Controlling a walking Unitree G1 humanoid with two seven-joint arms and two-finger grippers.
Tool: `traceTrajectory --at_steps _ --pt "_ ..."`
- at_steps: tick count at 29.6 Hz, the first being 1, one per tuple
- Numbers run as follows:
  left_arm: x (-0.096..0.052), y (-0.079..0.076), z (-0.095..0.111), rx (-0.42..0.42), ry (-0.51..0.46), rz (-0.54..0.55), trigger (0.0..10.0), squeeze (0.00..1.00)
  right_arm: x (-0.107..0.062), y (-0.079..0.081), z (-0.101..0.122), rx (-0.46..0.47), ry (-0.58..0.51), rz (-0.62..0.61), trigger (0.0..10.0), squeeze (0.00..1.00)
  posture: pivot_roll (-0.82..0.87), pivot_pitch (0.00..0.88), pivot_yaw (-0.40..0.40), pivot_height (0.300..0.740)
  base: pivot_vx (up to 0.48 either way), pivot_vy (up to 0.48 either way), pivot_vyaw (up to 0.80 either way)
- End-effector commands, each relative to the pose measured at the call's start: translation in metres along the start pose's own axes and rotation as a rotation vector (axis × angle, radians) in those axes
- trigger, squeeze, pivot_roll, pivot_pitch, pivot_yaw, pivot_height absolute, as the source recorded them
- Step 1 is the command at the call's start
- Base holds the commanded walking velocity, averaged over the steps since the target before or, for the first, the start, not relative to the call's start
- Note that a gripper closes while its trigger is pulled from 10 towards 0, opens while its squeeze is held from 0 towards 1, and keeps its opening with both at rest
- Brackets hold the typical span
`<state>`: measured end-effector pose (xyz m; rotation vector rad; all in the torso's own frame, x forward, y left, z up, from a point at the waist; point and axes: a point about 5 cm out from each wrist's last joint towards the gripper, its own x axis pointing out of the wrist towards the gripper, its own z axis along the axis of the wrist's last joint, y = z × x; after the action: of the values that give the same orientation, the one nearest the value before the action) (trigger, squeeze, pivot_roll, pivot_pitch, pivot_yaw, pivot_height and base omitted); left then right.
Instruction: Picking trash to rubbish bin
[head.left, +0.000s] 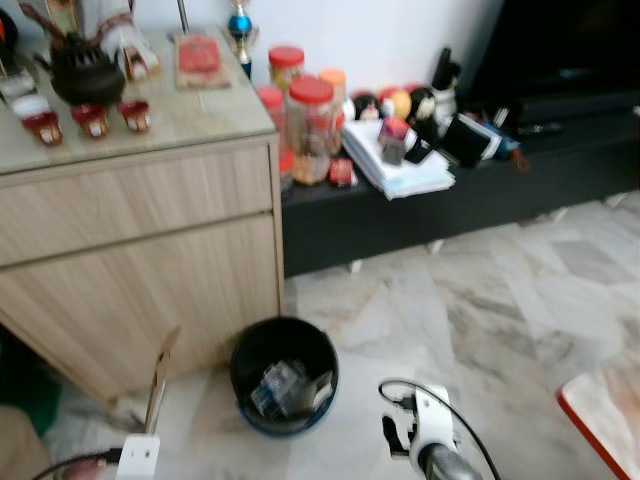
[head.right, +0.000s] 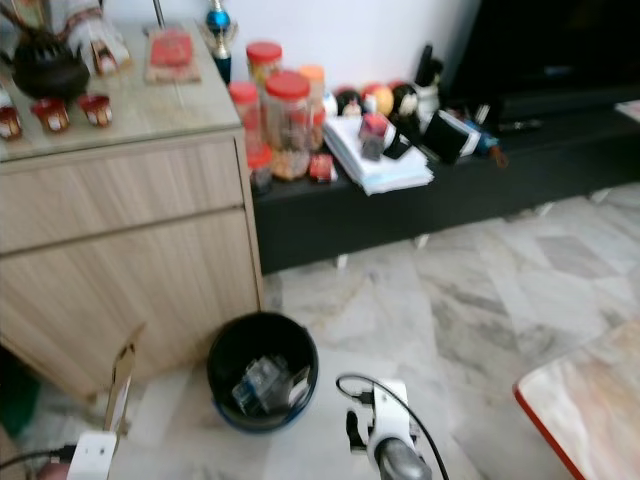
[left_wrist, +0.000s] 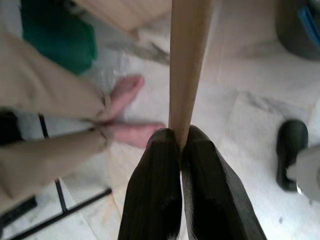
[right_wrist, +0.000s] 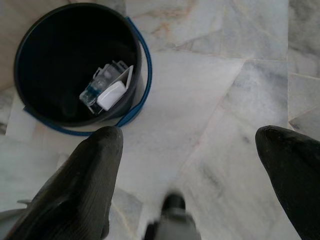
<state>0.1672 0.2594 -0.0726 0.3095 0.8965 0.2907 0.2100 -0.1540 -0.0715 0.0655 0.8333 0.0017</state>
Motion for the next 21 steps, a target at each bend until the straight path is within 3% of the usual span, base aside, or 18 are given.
traceTrajectory --at_steps 1,6,12,15,21 --pt "0.001 -0.01 0.014 0.032 -0.063 -0.034 10.0 0.0 -0.002 -0.01 -0.004 0.0 0.015 -0.028 10.0 0.0 0.11 0.112 -0.041 0.74 0.48 0.0 0.0" --pt "0.003 -0.029 0.046 0.046 -0.168 -0.159 10.0 0.0 0.0 -0.009 0.002 -0.001 0.001 -0.023 10.0 0.0 0.1 0.123 -0.044 0.74 0.154 0.0 0.0" --pt "-0.008 -0.077 0.106 0.17 -0.368 -0.446 10.0 0.0 0.003 -0.004 0.018 -0.028 -0.045 0.004 10.0 0.0 0.1 0.128 -0.047 0.74 0.0 0.0 0.0" --pt "-0.014 -0.091 0.122 0.199 -0.414 -0.513 10.0 0.0 0.005 -0.001 0.026 -0.047 -0.065 0.028 10.0 0.0 0.09 0.128 -0.046 0.74 0.0 0.0 0.0" --pt "-0.02 -0.108 0.131 0.24 -0.432 -0.595 10.0 0.0 0.007 0.006 0.041 -0.054 -0.109 0.067 10.0 0.0 0.07 0.129 -0.047 0.74 0.0 0.0 0.0"
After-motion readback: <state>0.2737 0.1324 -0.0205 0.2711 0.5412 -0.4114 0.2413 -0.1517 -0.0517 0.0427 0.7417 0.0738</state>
